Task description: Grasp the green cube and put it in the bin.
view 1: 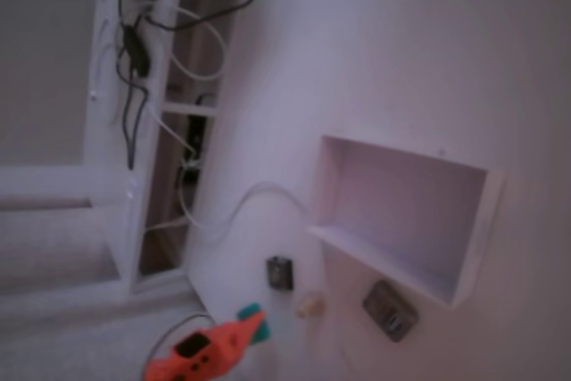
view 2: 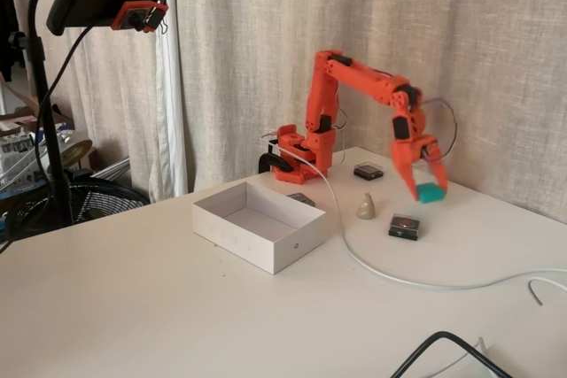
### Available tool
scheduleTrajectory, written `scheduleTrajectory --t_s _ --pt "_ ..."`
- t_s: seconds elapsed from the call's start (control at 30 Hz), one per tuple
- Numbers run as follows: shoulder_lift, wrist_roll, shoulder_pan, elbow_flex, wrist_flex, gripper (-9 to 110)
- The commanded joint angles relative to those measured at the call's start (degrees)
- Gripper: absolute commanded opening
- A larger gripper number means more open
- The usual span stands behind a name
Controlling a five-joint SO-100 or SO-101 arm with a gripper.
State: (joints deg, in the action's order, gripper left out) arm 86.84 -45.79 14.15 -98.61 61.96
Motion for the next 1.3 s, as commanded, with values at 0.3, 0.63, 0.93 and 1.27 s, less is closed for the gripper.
scheduleTrajectory --t_s 0.3,0.63,0.93,1.27 --pt "19.6 0.4 -27.0 2.4 0.2 -8" --pt "22.6 -0.4 -56.2 -14.9 -13.4 -8" --pt "21.3 -0.6 -60.7 -19.7 -13.9 -8" --pt "21.4 -0.5 -61.0 -21.4 -11.8 27"
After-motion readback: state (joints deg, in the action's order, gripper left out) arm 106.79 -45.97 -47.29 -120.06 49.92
